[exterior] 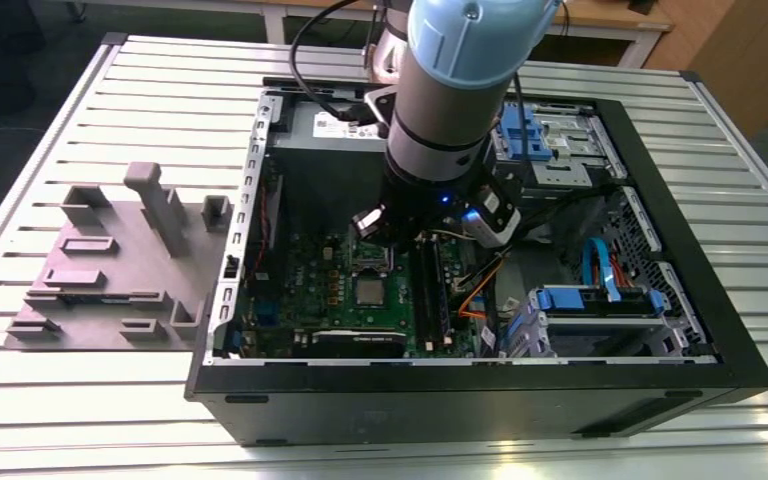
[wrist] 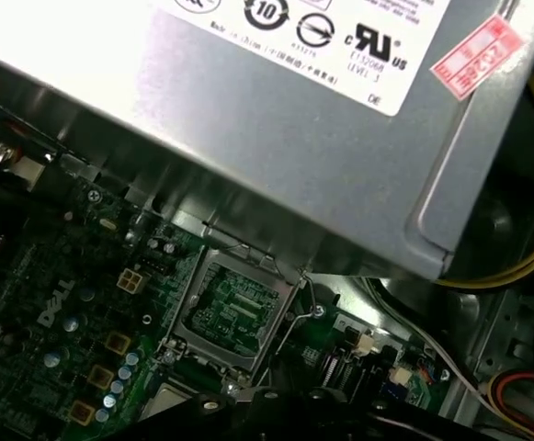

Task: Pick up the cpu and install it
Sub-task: 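Close the cpu cover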

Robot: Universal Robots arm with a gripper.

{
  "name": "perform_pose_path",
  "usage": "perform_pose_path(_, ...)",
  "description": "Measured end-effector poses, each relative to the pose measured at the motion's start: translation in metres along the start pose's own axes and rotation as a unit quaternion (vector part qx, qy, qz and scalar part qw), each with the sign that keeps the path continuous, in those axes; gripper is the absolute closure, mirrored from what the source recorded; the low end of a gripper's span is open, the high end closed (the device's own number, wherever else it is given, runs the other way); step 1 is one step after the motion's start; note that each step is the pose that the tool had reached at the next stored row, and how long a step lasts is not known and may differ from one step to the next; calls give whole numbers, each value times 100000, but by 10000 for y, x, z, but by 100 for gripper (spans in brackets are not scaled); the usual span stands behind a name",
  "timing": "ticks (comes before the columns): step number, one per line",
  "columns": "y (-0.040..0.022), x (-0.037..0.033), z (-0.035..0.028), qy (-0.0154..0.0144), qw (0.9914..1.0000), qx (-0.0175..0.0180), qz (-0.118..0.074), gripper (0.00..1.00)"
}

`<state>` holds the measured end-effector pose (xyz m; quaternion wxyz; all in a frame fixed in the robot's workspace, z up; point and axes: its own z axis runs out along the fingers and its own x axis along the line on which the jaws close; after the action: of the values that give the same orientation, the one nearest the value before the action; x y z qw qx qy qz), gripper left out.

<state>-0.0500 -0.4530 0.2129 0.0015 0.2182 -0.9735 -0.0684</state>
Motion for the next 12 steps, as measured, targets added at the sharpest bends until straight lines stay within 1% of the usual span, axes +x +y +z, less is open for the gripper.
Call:
perform_pose_path(5, 31, -32, 47, -129, 100000, -274, -15, 90)
perform_pose_path(9, 44, -41, 88, -239, 99998, -511, -18, 90)
perform_pose_path(12, 50, -45, 105, -362, 99996, -788, -30, 90)
